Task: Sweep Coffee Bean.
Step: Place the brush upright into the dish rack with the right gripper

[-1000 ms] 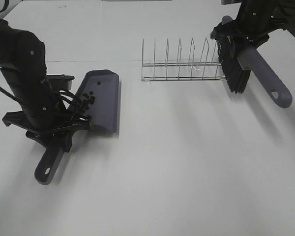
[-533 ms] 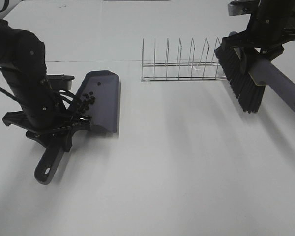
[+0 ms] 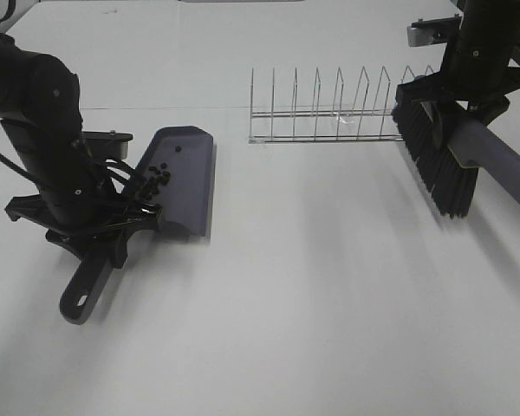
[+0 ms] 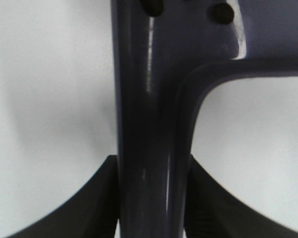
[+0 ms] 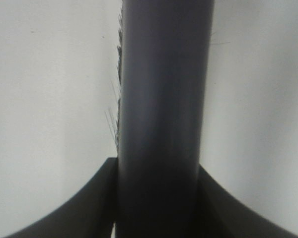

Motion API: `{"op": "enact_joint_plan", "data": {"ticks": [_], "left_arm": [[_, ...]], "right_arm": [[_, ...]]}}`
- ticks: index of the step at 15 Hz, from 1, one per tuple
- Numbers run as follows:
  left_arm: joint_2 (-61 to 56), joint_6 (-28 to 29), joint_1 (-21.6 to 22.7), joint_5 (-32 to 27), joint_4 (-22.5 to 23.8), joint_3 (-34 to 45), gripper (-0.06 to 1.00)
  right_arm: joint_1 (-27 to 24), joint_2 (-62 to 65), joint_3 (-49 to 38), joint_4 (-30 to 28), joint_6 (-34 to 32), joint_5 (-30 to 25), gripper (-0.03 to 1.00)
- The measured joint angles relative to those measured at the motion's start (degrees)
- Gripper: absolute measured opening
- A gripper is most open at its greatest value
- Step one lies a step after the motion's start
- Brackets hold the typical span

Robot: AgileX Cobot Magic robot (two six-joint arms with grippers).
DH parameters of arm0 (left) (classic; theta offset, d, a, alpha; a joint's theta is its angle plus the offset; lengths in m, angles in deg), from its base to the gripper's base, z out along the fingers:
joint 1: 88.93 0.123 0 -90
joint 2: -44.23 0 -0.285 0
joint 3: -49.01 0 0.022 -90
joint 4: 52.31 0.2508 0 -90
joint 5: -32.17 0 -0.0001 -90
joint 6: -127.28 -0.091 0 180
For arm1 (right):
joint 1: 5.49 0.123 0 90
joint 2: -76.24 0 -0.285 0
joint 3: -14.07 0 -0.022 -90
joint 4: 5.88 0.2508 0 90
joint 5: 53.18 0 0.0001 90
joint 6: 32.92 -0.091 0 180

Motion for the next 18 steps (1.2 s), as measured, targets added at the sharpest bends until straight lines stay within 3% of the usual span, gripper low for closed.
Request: {"op": "enact_joint_plan", "data": {"ticks": [6, 18], "left_arm": [[0.0, -0.57, 0.0, 0.17, 0.0, 0.0, 0.32], [0.0, -1.89, 0.0, -0.06, 0.0, 0.0, 0.32]], "right_arm": [[4.07, -1.83, -0.06, -5.27, -1.26, 2.46, 0.28], [3.84, -4.81, -0.06, -8.82, -4.18, 3.32, 0.28]]}}
